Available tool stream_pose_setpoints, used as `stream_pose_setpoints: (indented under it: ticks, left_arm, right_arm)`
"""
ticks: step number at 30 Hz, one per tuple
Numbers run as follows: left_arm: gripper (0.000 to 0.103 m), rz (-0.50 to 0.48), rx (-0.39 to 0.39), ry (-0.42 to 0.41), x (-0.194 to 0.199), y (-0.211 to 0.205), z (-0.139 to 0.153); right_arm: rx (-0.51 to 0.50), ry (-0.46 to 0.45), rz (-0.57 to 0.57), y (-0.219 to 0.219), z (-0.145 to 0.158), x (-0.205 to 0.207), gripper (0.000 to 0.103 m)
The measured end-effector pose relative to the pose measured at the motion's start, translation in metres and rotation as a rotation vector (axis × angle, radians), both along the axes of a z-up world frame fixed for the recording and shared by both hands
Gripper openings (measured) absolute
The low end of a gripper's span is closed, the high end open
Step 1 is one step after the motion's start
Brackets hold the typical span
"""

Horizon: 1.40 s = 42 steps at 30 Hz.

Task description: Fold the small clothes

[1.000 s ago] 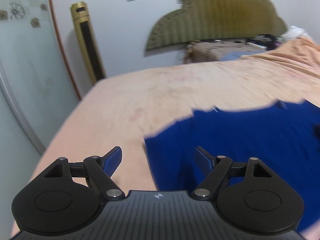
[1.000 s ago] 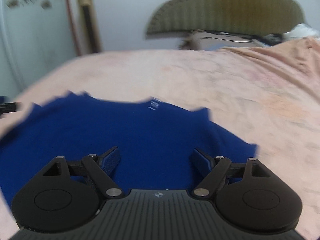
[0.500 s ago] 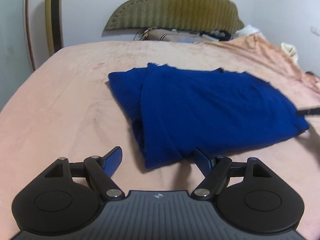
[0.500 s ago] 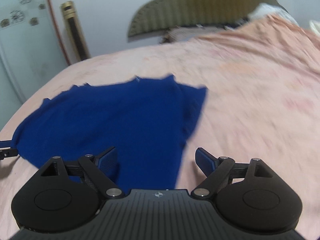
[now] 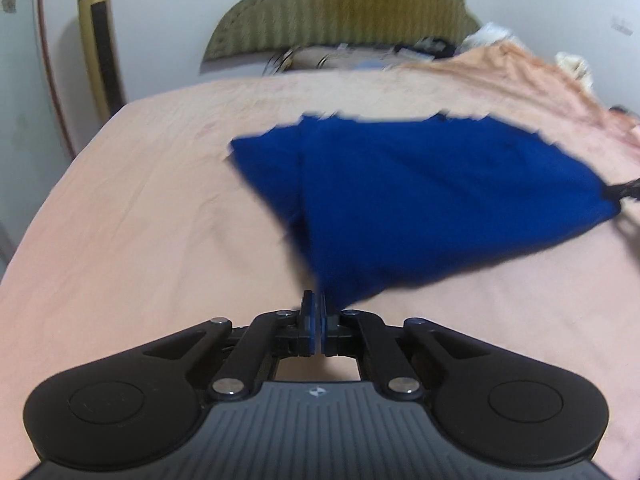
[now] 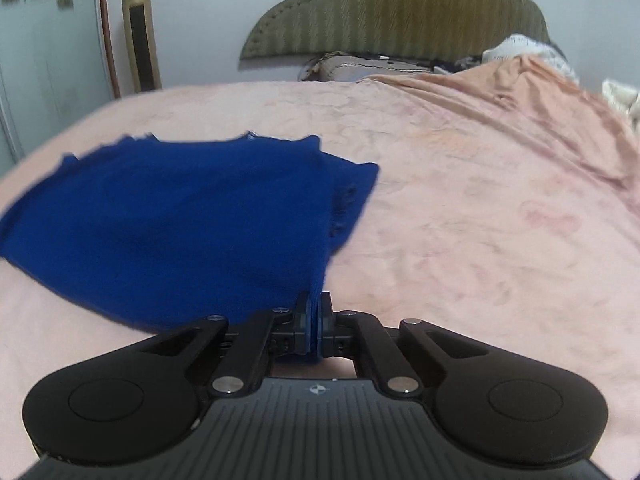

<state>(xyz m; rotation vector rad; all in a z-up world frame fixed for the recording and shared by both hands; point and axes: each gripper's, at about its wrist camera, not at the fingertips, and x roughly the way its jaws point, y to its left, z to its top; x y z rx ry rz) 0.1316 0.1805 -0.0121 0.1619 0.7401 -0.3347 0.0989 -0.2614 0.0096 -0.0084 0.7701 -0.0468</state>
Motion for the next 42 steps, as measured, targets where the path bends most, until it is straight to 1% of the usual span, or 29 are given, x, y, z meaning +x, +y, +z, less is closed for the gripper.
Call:
stream_pose_setpoints:
  ticks: [2,3,4,5,6,8,9,10,11,12,13,14,15,17,18,19,21,22,26,28,29,31,32,33,35,37,39,40,42]
  left_arm:
    - [0.002,0.006,0.018,-0.002,-0.001,0.003,-0.003]
    - [0.002,0.01,0.024,-0.008,-0.003,0.004,-0.001]
    - [0.002,0.023,0.022,-0.015,-0.005,0.006,0.002]
    - [0.002,0.032,-0.002,-0.024,-0.007,0.01,0.007]
    - [0.003,0.022,-0.052,-0.032,-0.009,0.014,0.012]
    - [0.005,-0.031,-0.138,-0.031,-0.012,0.015,0.017]
    - [0.008,-0.042,-0.133,-0.033,-0.012,0.011,0.017]
    - [0.015,-0.05,-0.1,-0.042,-0.012,0.005,0.015]
    - [0.022,-0.057,-0.054,-0.051,-0.011,-0.002,0.011]
    - [0.042,-0.057,-0.002,-0.065,-0.01,-0.008,0.007]
    - [0.065,-0.056,0.028,-0.084,-0.01,-0.012,0.003]
    - [0.072,-0.058,0.042,-0.106,-0.01,-0.014,-0.001]
    - [0.074,-0.068,0.037,-0.119,-0.009,-0.015,-0.004]
    - [0.073,-0.08,0.009,-0.107,-0.003,-0.015,-0.009]
    - [0.067,-0.078,-0.008,-0.092,0.002,-0.014,-0.01]
    - [0.038,-0.08,-0.035,-0.074,0.006,-0.012,-0.012]
    - [0.012,-0.08,-0.076,-0.047,0.011,-0.007,-0.012]
    - [0.006,-0.075,-0.08,-0.053,0.012,-0.005,-0.01]
    - [0.005,-0.072,-0.013,-0.11,0.003,-0.003,-0.003]
    - [0.004,-0.066,0.003,-0.127,0.0,0.003,0.001]
    - [0.004,-0.067,0.009,-0.124,0.0,0.005,0.002]
    - [0.004,-0.084,0.061,-0.091,0.0,0.004,-0.004]
    - [0.004,-0.091,0.098,-0.086,-0.002,0.001,-0.009]
    - [0.004,-0.099,0.122,-0.105,-0.006,-0.001,-0.011]
    - [0.006,-0.107,0.138,-0.104,-0.011,0.0,-0.005]
    - [0.006,-0.093,0.1,-0.105,-0.012,0.008,0.006]
    - [0.007,-0.073,0.041,-0.126,-0.01,0.014,0.02]
    - [0.008,-0.067,0.003,-0.137,-0.008,0.015,0.026]
    - [0.01,-0.06,-0.104,-0.156,0.0,0.011,0.039]
  right_arm:
    - [-0.017,0.014,0.005,0.002,-0.003,0.0,0.004]
    - [-0.037,0.011,-0.004,0.002,-0.003,-0.001,0.011]
    - [-0.057,-0.001,-0.022,0.002,-0.001,-0.003,0.012]
    - [-0.061,-0.02,-0.042,0.002,0.002,-0.004,0.013]
    - [-0.052,-0.049,-0.054,0.001,0.006,-0.007,0.018]
    - [-0.025,-0.089,-0.063,0.001,0.015,-0.009,0.035]
    - [-0.011,-0.093,-0.054,0.001,0.017,-0.008,0.053]
    - [0.005,-0.092,-0.037,0.003,0.018,-0.007,0.065]
    - [0.015,-0.093,-0.024,0.005,0.018,-0.008,0.066]
    - [0.021,-0.091,-0.009,0.009,0.018,-0.008,0.065]
    - [0.024,-0.088,0.006,0.014,0.017,-0.009,0.066]
    - [0.027,-0.086,0.023,0.018,0.016,-0.01,0.066]
    - [0.028,-0.082,0.033,0.022,0.015,-0.009,0.067]
    - [0.02,-0.061,0.029,0.025,0.009,-0.006,0.068]
    - [0.021,-0.047,0.016,0.026,0.005,-0.004,0.069]
    - [0.031,-0.037,0.006,0.026,0.002,-0.003,0.069]
    - [0.058,-0.016,-0.006,0.023,-0.004,-0.001,0.069]
    - [0.058,-0.004,-0.008,0.023,-0.007,0.001,0.068]
    - [0.036,-0.007,-0.016,0.019,-0.018,0.002,0.067]
    - [0.023,-0.005,-0.019,0.017,-0.02,0.004,0.071]
    - [0.012,-0.003,-0.021,0.018,-0.02,0.005,0.073]
    - [-0.013,0.001,-0.023,0.018,-0.021,0.006,0.078]
    - [-0.016,0.007,-0.025,0.018,-0.02,0.007,0.078]
    - [-0.02,0.009,-0.03,0.018,-0.018,0.007,0.078]
    - [-0.051,-0.027,-0.041,0.024,-0.01,0.003,0.077]
    - [-0.089,-0.079,-0.024,0.034,0.0,-0.003,0.076]
    - [-0.081,-0.11,0.025,0.044,0.009,-0.003,0.076]
    - [-0.069,-0.116,0.054,0.051,0.012,0.0,0.076]
    - [-0.049,-0.121,0.107,0.066,0.014,0.008,0.076]
